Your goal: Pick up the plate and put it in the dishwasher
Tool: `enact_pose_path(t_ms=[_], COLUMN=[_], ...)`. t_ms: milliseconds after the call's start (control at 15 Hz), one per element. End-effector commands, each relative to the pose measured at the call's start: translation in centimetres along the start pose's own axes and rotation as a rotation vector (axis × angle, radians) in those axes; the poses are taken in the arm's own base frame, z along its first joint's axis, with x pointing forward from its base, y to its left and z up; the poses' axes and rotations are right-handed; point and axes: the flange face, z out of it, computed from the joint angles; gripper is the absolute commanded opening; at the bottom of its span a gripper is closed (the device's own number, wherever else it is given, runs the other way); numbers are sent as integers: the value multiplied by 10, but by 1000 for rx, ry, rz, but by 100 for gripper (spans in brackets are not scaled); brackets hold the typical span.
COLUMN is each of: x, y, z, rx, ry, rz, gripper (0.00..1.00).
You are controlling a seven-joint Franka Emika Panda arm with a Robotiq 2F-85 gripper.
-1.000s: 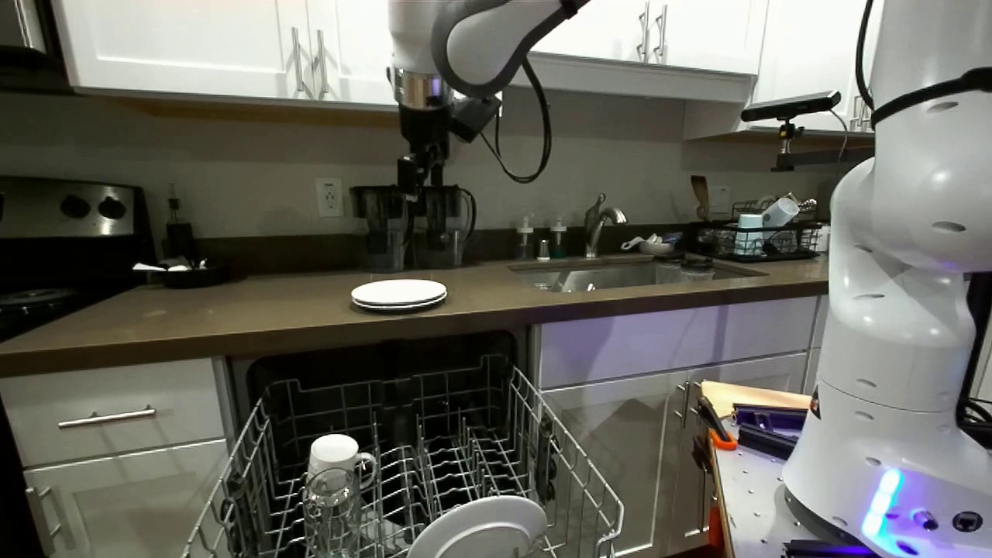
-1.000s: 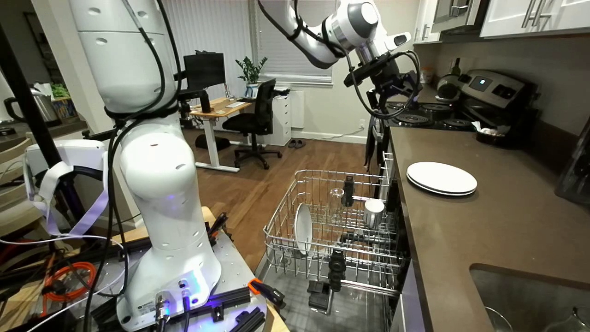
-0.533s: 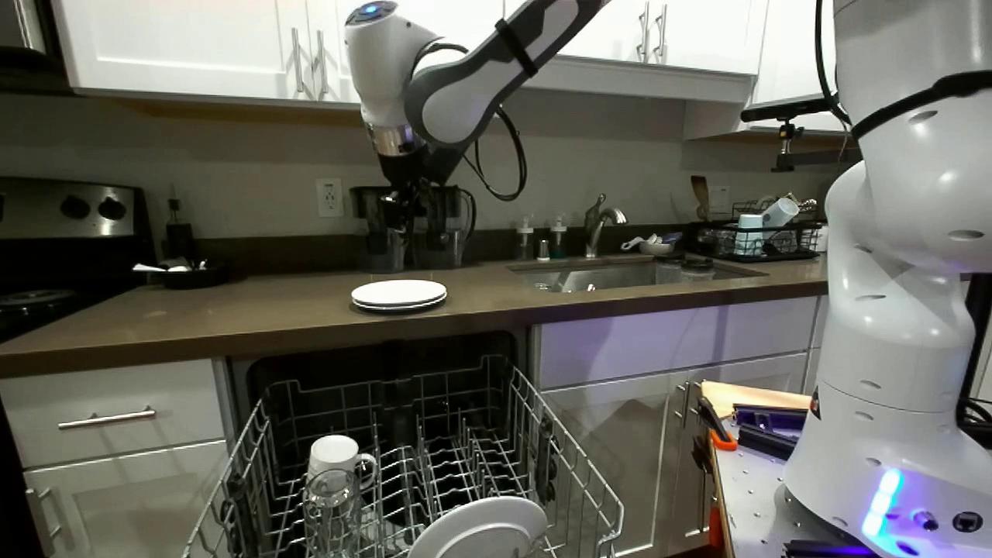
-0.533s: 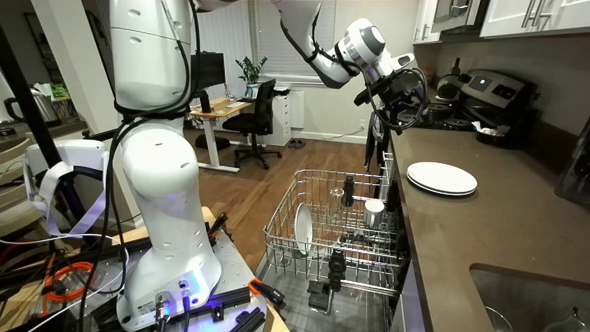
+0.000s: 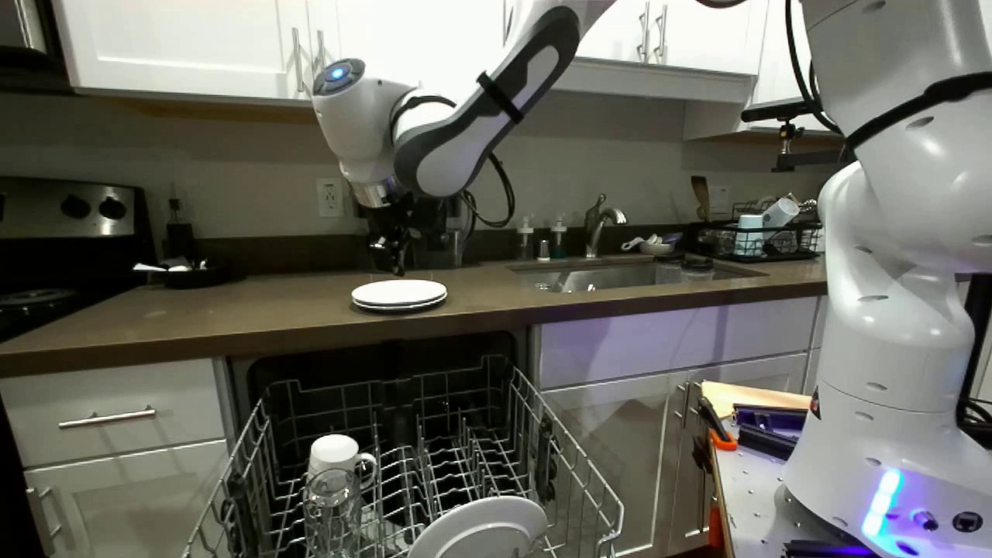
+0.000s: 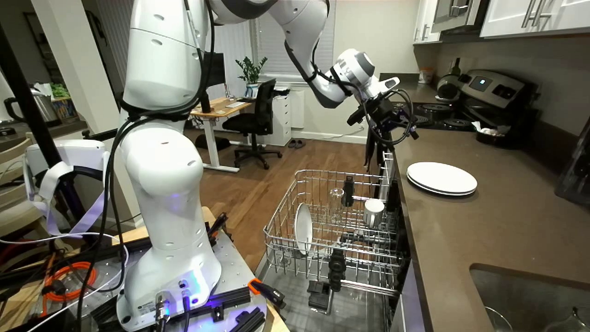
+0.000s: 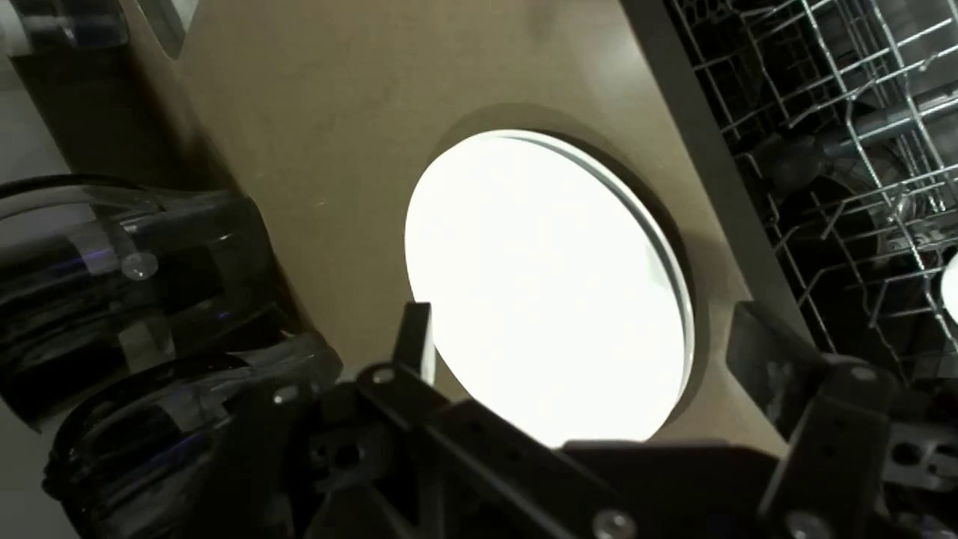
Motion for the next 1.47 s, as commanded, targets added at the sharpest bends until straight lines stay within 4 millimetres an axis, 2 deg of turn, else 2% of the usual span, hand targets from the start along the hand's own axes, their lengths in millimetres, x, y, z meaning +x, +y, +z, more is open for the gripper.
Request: enact_pose_path(t_ms=[0,267,333,400,467,667,867,1400], x=[6,13,14,13,7,11,13,34], y=[-20,-38,-40,-35,-40,-41,-44,-78], z=[7,18,18,8,16,10,12,32], rx=[-86,-149,-138,-37,-89,-59,-71,-144], ry=[36,73,72,57,53,55,58,70], rz=[-34,-75,-92,-114,-88,-98,-92,-74], gripper=[100,100,100,100,100,100,100,100])
